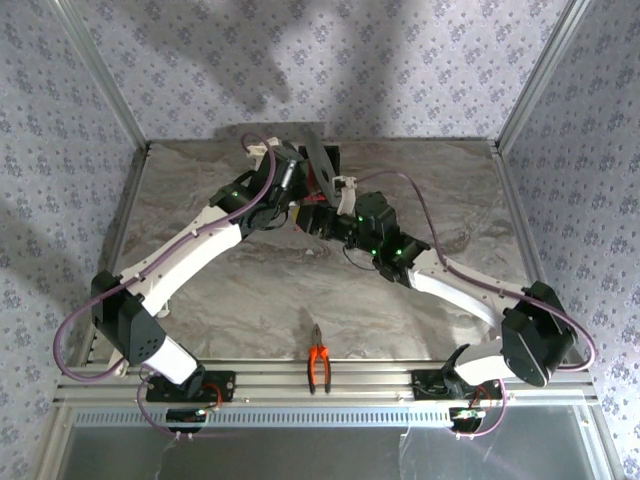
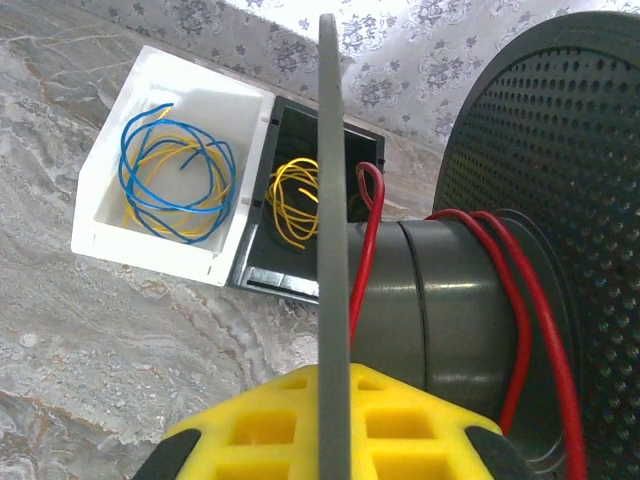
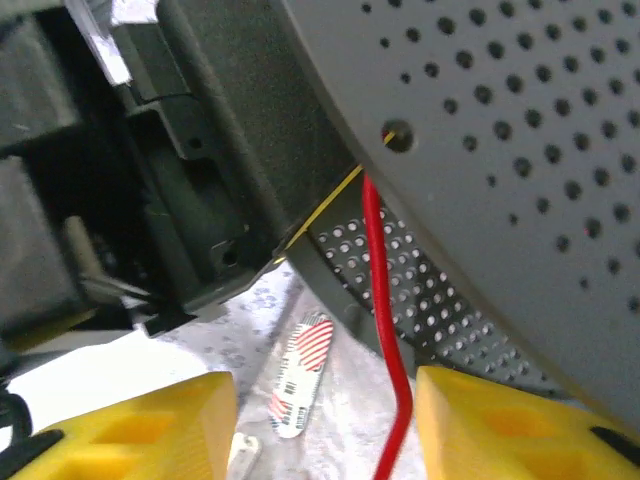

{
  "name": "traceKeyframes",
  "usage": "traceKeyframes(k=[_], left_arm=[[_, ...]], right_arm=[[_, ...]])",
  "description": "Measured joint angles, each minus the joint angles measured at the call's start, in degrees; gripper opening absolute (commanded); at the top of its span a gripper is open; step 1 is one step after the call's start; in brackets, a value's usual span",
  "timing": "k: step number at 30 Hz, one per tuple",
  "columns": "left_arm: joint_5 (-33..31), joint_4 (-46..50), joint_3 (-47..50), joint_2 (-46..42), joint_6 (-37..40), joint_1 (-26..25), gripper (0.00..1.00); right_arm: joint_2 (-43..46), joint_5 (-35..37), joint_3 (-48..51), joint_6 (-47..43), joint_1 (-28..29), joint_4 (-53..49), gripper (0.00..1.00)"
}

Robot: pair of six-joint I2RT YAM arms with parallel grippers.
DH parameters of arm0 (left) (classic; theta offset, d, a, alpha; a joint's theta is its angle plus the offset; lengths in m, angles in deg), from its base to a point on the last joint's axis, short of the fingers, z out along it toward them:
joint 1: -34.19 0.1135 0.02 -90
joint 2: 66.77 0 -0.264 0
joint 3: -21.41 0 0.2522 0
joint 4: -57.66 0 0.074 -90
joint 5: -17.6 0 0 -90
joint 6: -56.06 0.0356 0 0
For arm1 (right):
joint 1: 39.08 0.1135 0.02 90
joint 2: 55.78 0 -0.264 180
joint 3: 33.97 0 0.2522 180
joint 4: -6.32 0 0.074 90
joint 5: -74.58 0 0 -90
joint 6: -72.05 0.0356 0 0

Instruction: Wrap the cables

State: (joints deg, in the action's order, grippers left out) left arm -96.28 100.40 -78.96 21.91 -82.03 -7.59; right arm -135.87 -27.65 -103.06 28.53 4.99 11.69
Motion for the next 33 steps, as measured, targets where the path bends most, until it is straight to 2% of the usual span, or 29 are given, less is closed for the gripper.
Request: traceKeyframes(k=[3,6,10,16,21,25,29,33], left_arm=[[-0.2,0.0,0.0,0.0,0.0,0.0,0.00],[-0.5,0.0,0.0,0.0,0.0,0.0,0.00],[-0.5,-0.1,-0.2,0.0,0.2,0.3,0.00],[4.7,-0.9,0.5,-1.1,0.2,4.0,0.00],[13.0,-1.9,4.4,-4.8,-0.1,10.0,0.00],[21.0,-2.0,6.1,-5.6,-0.7,12.8,0.00],[26.8,-2.1,6.4,-5.6,-1.0,14.7,0.00],[32.3,-2.6,7.3,-5.6,-1.3,16.6,0.00]], right_arm=[[-0.7,0.9,-0.2,0.0,0.2,-1.7,0.23],[-0.9,1.5,-0.2,-0.4,0.3,-3.3,0.00],[-0.5,2.0,0.4,-0.6,0.3,-4.0,0.00],[5.1,2.0,7.5,-2.4,0.2,-3.9,0.00],[10.0,0.3,13.4,-5.0,-1.4,-3.9,0.00],[11.2,-3.6,15.1,-7.3,-3.3,-4.0,0.00],[10.2,-8.7,15.5,-9.6,-5.7,-4.5,0.00],[5.2,-13.6,14.9,-11.3,-7.4,-4.4,0.00]])
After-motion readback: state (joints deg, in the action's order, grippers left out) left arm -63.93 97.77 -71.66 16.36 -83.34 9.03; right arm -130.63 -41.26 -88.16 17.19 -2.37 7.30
